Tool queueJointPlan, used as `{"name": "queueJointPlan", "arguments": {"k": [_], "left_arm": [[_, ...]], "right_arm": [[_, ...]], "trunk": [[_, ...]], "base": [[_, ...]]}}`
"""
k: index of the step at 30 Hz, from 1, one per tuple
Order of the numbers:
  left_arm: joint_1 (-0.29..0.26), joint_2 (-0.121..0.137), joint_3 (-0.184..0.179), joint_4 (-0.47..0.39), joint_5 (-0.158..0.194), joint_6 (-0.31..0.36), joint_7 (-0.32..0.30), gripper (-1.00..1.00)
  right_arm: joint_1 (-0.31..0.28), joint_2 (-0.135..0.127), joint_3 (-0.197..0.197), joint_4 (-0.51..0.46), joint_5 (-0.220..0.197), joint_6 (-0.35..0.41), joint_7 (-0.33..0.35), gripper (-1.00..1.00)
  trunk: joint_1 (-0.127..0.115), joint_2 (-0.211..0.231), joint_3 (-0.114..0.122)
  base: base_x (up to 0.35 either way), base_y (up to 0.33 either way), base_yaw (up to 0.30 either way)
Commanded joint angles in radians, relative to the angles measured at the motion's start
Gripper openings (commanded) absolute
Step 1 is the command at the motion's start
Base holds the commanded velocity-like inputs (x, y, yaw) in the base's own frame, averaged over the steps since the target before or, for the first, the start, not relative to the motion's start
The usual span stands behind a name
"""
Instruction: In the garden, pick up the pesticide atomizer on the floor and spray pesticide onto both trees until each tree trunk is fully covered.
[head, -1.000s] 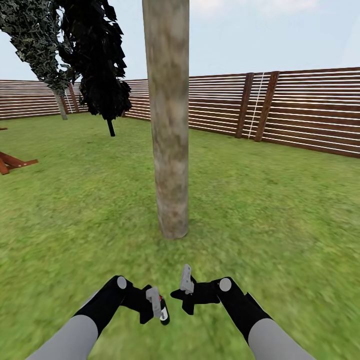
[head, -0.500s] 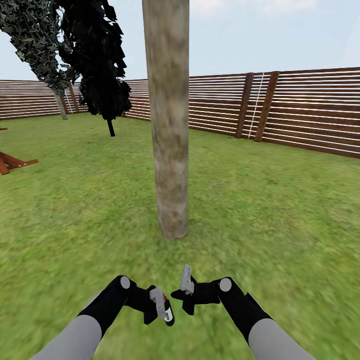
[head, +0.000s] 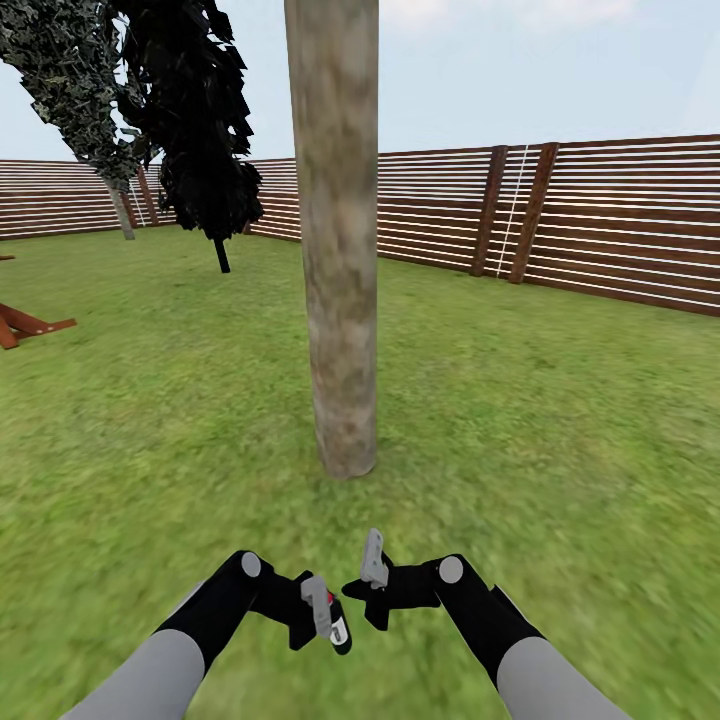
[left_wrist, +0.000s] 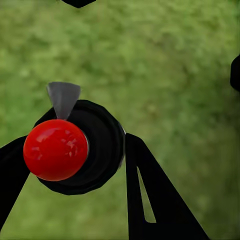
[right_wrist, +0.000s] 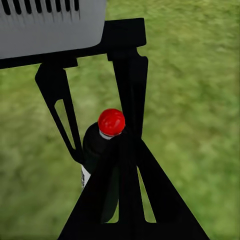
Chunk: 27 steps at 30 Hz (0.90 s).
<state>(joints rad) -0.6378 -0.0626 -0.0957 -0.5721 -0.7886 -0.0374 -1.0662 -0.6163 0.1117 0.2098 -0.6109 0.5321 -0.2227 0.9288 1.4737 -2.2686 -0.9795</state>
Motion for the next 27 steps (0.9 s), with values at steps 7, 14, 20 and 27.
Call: {"name": "queueJointPlan", "arguments": {"k": [7, 14, 20, 27], "left_arm": [[0.000, -0.009, 0.002, -0.001, -0.006, -0.005, -0.003, -1.00], [0.000, -0.019, 0.002, -0.001, -0.006, -0.006, -0.003, -1.00], [0.000, -0.017, 0.002, 0.000, 0.028, -0.007, -0.004, -1.00], [0.000, -0.018, 0.002, 0.000, 0.034, -0.008, -0.005, -1.00]], "right_arm": [[0.000, 0.000, -0.001, 0.000, 0.011, -0.006, 0.001, -1.00], [0.000, 0.000, -0.001, 0.001, 0.011, -0.007, 0.001, -1.00], [0.000, -0.001, -0.001, 0.002, 0.011, -0.007, 0.001, -1.00], [0.000, -0.001, -0.001, 0.002, 0.011, -0.007, 0.001, -1.00]], "trunk": [[0.000, 0.000, -0.001], [0.000, 0.000, -0.001], [0.000, 0.000, -0.001], [0.000, 0.000, -0.001]], "base": [[0.000, 0.000, 0.000], [0.000, 0.000, 0.000], [0.000, 0.000, 0.000], [0.000, 0.000, 0.000]]}}
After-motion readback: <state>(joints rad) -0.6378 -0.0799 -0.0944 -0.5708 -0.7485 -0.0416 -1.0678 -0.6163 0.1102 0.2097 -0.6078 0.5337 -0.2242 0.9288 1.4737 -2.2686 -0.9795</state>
